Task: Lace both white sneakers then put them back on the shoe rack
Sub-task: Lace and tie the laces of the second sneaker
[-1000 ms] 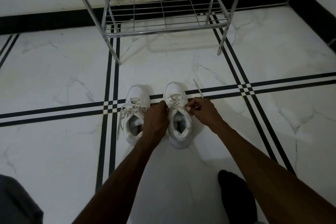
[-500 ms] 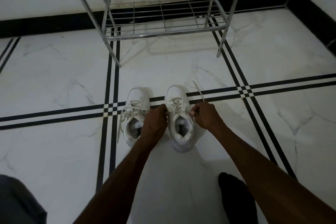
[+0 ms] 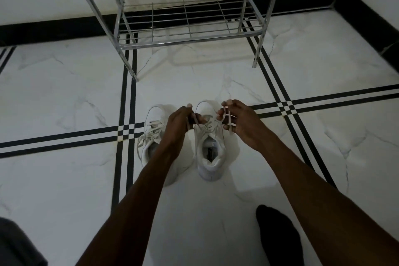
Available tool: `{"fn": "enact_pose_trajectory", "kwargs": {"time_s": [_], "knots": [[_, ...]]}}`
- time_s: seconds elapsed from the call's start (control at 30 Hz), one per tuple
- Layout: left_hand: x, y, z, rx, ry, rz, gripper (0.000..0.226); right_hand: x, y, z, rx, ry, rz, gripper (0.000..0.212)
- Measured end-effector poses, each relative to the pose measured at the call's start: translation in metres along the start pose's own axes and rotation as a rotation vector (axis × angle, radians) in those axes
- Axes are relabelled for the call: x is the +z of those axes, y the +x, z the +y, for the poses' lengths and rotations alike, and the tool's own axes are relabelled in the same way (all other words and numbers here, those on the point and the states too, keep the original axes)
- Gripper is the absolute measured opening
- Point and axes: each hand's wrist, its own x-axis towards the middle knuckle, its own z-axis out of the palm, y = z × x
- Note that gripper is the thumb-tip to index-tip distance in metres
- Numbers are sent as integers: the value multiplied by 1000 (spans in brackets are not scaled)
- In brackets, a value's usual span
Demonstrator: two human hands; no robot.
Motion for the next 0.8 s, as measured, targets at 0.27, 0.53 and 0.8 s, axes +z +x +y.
{"fn": "enact_pose_trajectory", "kwargs": {"time_s": [0.27, 0.53, 0.8], "knots": [[3, 6, -15, 152, 295, -45, 26, 8, 9, 9, -46, -415, -30, 48], [2, 9, -8, 270, 563, -143, 42, 23, 18, 1, -46, -427, 167, 22], [7, 14, -7, 329, 647, -106, 35, 24, 20, 0, -52, -521, 13, 15]]}}
